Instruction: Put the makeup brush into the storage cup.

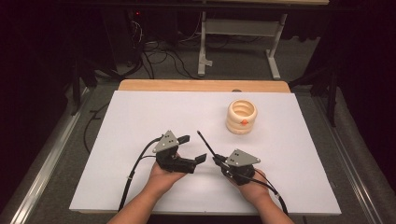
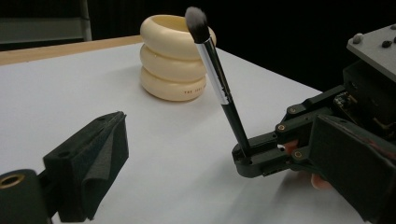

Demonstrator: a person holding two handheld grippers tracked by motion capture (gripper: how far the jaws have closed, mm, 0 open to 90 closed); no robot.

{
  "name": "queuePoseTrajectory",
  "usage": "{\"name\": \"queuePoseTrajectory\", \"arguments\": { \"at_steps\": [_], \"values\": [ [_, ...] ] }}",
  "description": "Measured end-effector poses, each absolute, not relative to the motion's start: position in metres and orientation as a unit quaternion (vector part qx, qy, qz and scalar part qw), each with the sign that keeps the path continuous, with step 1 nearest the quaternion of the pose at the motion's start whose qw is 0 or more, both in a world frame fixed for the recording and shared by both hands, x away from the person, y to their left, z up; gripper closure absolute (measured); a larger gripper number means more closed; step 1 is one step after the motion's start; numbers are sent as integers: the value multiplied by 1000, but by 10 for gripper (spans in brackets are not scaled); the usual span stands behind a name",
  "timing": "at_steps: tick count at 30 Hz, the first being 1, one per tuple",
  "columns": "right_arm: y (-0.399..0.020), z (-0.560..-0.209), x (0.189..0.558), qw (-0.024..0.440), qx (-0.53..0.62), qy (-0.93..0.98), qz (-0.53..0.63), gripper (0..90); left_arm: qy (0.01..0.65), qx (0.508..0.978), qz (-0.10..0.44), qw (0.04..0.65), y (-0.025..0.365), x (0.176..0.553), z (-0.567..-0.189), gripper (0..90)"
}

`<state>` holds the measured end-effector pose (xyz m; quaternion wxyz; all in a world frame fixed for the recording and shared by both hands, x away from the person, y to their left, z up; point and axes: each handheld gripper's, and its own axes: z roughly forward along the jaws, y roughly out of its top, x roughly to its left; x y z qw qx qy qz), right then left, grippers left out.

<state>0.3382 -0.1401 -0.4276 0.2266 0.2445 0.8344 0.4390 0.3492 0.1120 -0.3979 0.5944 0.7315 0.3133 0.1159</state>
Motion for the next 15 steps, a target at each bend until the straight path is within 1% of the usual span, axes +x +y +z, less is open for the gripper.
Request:
{"name": "queuePoseTrajectory", "arguments": {
  "at_steps": [2, 8, 10, 15],
  "values": [
    [-140, -427, 338, 226, 243, 835, 439, 854, 317, 728, 111, 598, 113, 350, -398, 75],
    [-138, -428, 336, 222, 239, 836, 442, 853, 319, 721, 102, 606, 114, 350, -398, 161],
    [-137, -428, 336, 221, 239, 835, 443, 854, 321, 720, 99, 607, 114, 350, -399, 170],
    [-135, -429, 335, 222, 234, 838, 440, 854, 330, 712, 99, 612, 116, 350, -399, 262]
  ]
}}
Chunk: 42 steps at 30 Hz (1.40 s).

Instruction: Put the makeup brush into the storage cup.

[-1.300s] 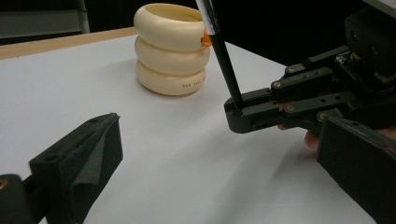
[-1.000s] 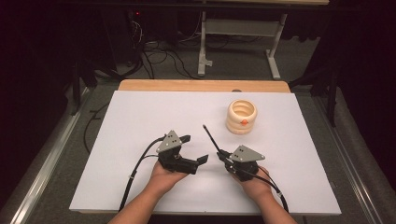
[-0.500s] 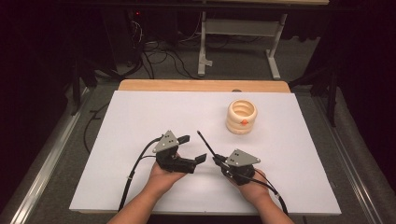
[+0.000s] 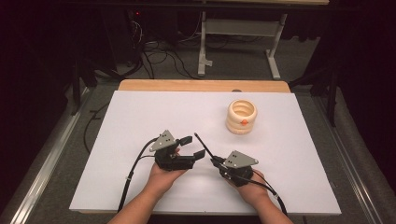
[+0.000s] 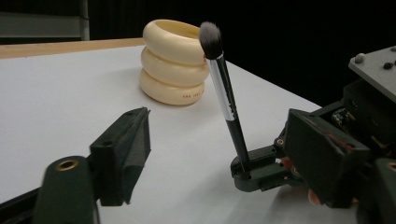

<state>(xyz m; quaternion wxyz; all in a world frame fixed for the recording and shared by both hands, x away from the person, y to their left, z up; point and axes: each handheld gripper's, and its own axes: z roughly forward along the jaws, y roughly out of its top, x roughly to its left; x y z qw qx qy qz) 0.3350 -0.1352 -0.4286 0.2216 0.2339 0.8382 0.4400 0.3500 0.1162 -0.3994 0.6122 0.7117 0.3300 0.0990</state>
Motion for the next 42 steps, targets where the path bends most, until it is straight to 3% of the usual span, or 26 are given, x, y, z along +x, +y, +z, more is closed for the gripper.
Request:
{"name": "queuePoseTrajectory", "arguments": {
  "at_steps": [18, 42],
  "values": [
    [-131, -430, 333, 221, 224, 842, 438, 853, 320, 701, 76, 633, 121, 351, -402, 622],
    [-127, -431, 332, 224, 213, 846, 434, 854, 319, 688, 40, 651, 125, 354, -405, 804]
  ]
}}
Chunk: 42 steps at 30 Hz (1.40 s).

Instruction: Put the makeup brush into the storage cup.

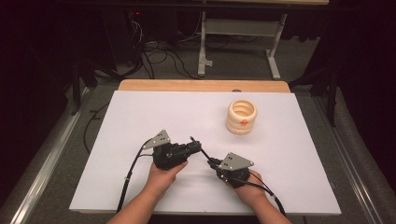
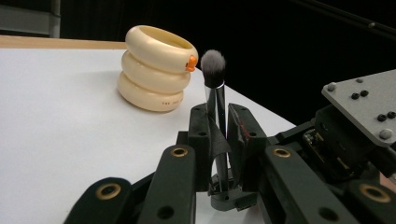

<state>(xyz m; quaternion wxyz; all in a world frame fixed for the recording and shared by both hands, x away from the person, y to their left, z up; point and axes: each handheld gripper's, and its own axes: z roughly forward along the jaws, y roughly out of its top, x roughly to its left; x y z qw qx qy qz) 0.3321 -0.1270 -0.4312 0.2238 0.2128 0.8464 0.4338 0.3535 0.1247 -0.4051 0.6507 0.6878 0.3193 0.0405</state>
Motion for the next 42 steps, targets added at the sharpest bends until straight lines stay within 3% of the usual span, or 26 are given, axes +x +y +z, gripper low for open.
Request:
{"name": "queuePoseTrajectory", "arguments": {
  "at_steps": [19, 30, 42],
  "values": [
    [-126, -432, 332, 229, 212, 846, 433, 842, 304, 686, 27, 661, 125, 353, -405, 832],
    [-125, -431, 332, 222, 217, 843, 439, 680, 301, 688, 27, 660, 123, 352, -405, 832],
    [-124, -428, 330, 217, 222, 837, 451, 582, 300, 697, 34, 651, 120, 350, -407, 832]
  ]
}}
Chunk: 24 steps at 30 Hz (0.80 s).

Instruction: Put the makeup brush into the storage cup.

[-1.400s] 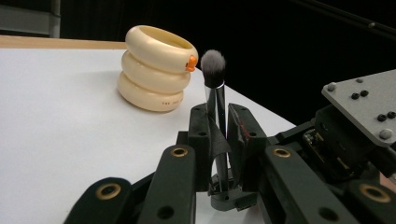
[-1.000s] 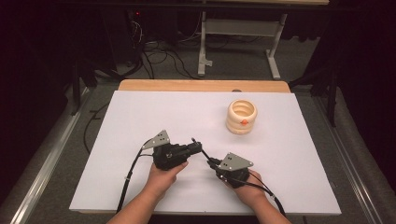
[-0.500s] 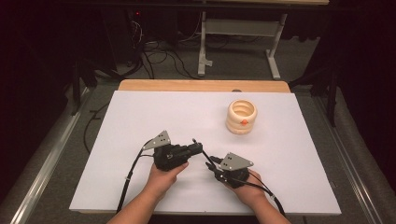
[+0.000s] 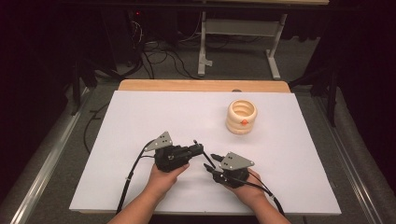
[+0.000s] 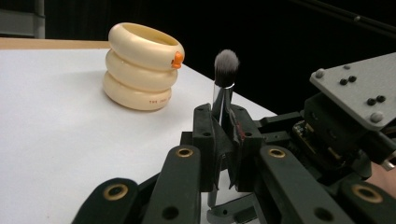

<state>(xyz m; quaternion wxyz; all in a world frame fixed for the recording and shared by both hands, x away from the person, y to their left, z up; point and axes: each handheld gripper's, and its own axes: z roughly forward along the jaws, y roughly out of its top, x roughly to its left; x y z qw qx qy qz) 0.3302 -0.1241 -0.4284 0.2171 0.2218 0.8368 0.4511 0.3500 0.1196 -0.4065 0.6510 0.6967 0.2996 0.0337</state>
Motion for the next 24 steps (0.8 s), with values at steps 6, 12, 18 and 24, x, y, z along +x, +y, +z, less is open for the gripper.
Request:
{"name": "queuePoseTrajectory", "arguments": {
  "at_steps": [6, 12, 18, 24],
  "values": [
    [-126, -423, 328, 221, 222, 829, 463, 586, 295, 703, 35, 646, 115, 348, -408, 831],
    [-126, -418, 325, 225, 218, 822, 476, 621, 289, 710, 35, 641, 109, 346, -411, 832],
    [-127, -413, 323, 232, 211, 813, 491, 675, 282, 715, 37, 639, 105, 344, -412, 832],
    [-127, -411, 322, 232, 211, 811, 494, 734, 281, 714, 38, 640, 105, 343, -411, 832]
  ]
}}
